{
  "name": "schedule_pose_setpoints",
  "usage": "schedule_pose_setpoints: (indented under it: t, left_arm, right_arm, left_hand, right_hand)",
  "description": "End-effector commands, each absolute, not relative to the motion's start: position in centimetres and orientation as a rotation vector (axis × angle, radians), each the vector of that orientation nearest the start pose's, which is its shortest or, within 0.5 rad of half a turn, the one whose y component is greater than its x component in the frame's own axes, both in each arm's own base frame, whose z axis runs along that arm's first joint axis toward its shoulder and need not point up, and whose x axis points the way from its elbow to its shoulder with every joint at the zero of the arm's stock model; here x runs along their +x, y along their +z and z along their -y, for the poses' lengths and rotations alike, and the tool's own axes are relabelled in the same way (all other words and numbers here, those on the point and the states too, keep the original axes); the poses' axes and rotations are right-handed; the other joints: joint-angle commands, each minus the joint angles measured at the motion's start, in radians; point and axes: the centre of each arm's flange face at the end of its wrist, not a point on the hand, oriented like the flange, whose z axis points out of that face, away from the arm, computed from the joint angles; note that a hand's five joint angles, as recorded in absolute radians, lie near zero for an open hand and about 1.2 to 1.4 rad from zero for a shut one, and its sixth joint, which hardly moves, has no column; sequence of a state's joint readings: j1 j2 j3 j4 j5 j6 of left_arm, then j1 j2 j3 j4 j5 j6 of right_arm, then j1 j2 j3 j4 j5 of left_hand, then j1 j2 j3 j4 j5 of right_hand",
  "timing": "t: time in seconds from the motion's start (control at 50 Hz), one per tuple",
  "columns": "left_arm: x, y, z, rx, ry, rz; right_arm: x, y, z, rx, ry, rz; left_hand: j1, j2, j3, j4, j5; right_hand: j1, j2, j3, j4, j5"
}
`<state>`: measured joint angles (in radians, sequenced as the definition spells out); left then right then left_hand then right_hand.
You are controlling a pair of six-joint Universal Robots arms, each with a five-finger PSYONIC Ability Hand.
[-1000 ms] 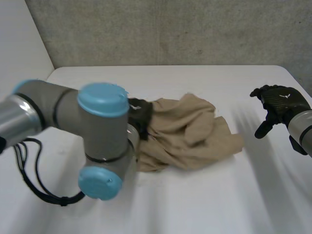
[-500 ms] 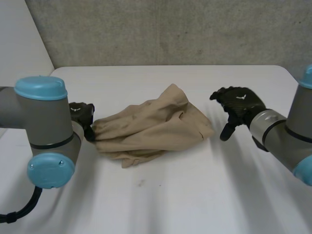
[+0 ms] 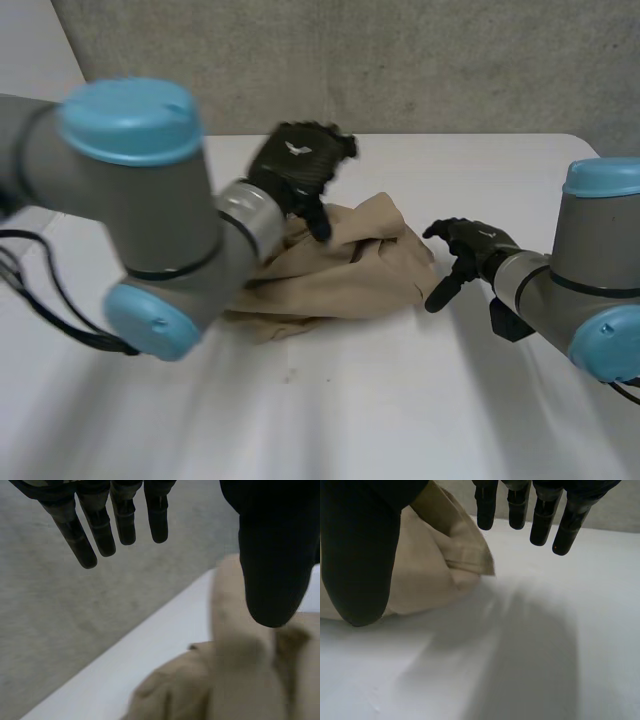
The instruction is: Fold the shorts.
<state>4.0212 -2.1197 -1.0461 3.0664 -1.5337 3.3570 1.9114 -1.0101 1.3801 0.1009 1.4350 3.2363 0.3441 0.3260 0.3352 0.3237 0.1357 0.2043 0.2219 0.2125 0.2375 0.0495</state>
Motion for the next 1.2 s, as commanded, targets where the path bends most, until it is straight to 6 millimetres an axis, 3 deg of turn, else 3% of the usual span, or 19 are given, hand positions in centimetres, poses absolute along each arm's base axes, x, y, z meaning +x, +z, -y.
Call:
schedule_pose_setpoints:
  t: [0.02, 0.12, 0.22, 0.28, 0.46, 0.5, 0.56, 0.6, 0.64, 0.7, 0.72, 0.8, 0.82, 0.9, 0.96, 1.02, 1.08, 1.18, 1.2]
  left_arm:
    - [-41.5, 22.6, 22.3, 1.472, -2.195, -2.208]
    - [-42.8, 21.2, 22.6, 1.542, -2.168, -2.099]
    - [-43.4, 20.5, 23.9, 1.487, -2.174, -2.063]
    - [-43.2, 21.0, 24.7, 1.401, -2.183, -2.05]
    - [-42.4, 22.3, 25.5, 1.279, -2.191, -2.032]
    - [-42.3, 22.5, 25.6, 1.274, -2.19, -2.033]
    - [-41.8, 23.4, 25.8, 1.252, -2.203, -2.024]
    - [-41.3, 24.7, 26.2, 1.218, -2.233, -2.006]
    - [-40.5, 26.5, 27.1, 1.156, -2.278, -1.972]
    - [-39.4, 28.5, 28.2, 1.079, -2.328, -1.933]
    - [-38.6, 30.4, 29.0, 1.011, -2.379, -1.888]
    - [-38.0, 35.1, 29.6, 0.835, -2.541, -1.75]
    - [-37.9, 35.9, 29.6, 0.799, -2.568, -1.723]
    - [-37.0, 39.4, 29.1, 0.606, -2.692, -1.629]
    - [-35.9, 41.3, 28.5, 0.463, -2.772, -1.627]
    - [-35.0, 41.1, 28.1, 0.401, -2.782, -1.706]
    - [-33.9, 39.2, 27.9, 0.353, -2.753, -1.863]
    - [-31.9, 32.6, 27.3, 0.294, -2.552, -2.222]
    - [-31.6, 31.4, 27.0, 0.285, -2.509, -2.278]
  right_arm:
    - [24.3, 15.5, 30.1, -0.308, -1.458, -2.515]
    - [24.3, 15.4, 30.0, -0.308, -1.452, -2.522]
    - [25.1, 15.1, 29.8, -0.351, -1.399, -2.476]
    - [25.7, 14.9, 29.7, -0.374, -1.363, -2.438]
    - [28.8, 14.4, 30.8, -0.218, -1.211, -2.285]
    - [29.3, 14.2, 31.0, -0.199, -1.19, -2.265]
    - [30.2, 14.1, 31.4, -0.172, -1.168, -2.231]
    - [30.7, 14.6, 32.1, -0.136, -1.174, -2.191]
    - [31.0, 15.4, 32.8, -0.118, -1.199, -2.156]
    - [31.6, 18.1, 34.4, -0.11, -1.295, -2.059]
    - [31.8, 19.1, 34.9, -0.113, -1.329, -2.028]
    - [32.2, 25.3, 36.8, -0.15, -1.558, -1.817]
    - [32.0, 28.6, 37.2, -0.152, -1.684, -1.712]
    - [31.3, 35.8, 36.8, -0.159, -1.99, -1.445]
    - [31.0, 38.9, 36.0, -0.21, -2.119, -1.331]
    - [31.0, 40.2, 35.0, -0.308, -2.201, -1.294]
    - [32.6, 38.9, 33.4, -0.428, -2.174, -1.332]
    - [33.8, 34.3, 32.0, -0.613, -2.091, -1.516]
    - [33.8, 32.3, 31.7, -0.686, -2.056, -1.606]
  left_hand:
    - [-0.045, -0.027, -0.037, -0.025, -0.012]
    - [-0.013, 0.005, -0.004, 0.007, 0.021]
    - [0.35, 0.368, 0.359, 0.37, 0.384]
    - [0.745, 0.764, 0.754, 0.766, 0.779]
    - [0.979, 0.997, 0.988, 1.0, 1.013]
    - [0.979, 0.997, 0.988, 1.0, 1.013]
    - [0.979, 0.997, 0.988, 1.0, 1.013]
    - [0.976, 0.994, 0.985, 0.997, 1.01]
    - [0.979, 0.997, 0.988, 0.999, 1.013]
    - [0.979, 0.997, 0.988, 1.0, 1.013]
    - [0.979, 0.997, 0.988, 1.0, 1.013]
    - [0.979, 0.997, 0.988, 1.0, 1.013]
    - [0.976, 0.994, 0.985, 0.997, 1.01]
    - [0.979, 0.997, 0.988, 0.999, 1.013]
    - [0.97, 0.989, 0.979, 0.991, 1.004]
    - [0.964, 0.983, 0.973, 0.985, 0.998]
    - [0.938, 0.956, 0.947, 0.958, 0.972]
    - [0.932, 0.95, 0.941, 0.953, 0.966]
    - [0.932, 0.95, 0.941, 0.953, 0.966]
  right_hand:
    - [-0.03, -0.047, -0.038, -0.063, -0.05]
    - [-0.03, -0.047, -0.038, -0.063, -0.05]
    - [-0.03, -0.047, -0.038, -0.063, -0.05]
    - [-0.03, -0.047, -0.038, -0.063, -0.05]
    - [-0.023, -0.041, -0.032, -0.056, -0.043]
    - [0.115, 0.097, 0.107, 0.082, 0.095]
    - [0.622, 0.604, 0.614, 0.589, 0.602]
    - [1.003, 0.985, 0.994, 0.97, 0.983]
    - [1.191, 1.174, 1.183, 1.158, 1.172]
    - [1.192, 1.174, 1.184, 1.159, 1.172]
    - [1.192, 1.174, 1.184, 1.159, 1.172]
    - [1.192, 1.174, 1.184, 1.159, 1.172]
    - [1.192, 1.174, 1.184, 1.159, 1.172]
    - [1.192, 1.174, 1.184, 1.159, 1.172]
    - [1.192, 1.174, 1.184, 1.159, 1.172]
    - [1.192, 1.174, 1.184, 1.159, 1.172]
    - [1.192, 1.174, 1.184, 1.159, 1.172]
    - [1.192, 1.174, 1.184, 1.159, 1.172]
    - [1.192, 1.174, 1.184, 1.159, 1.172]
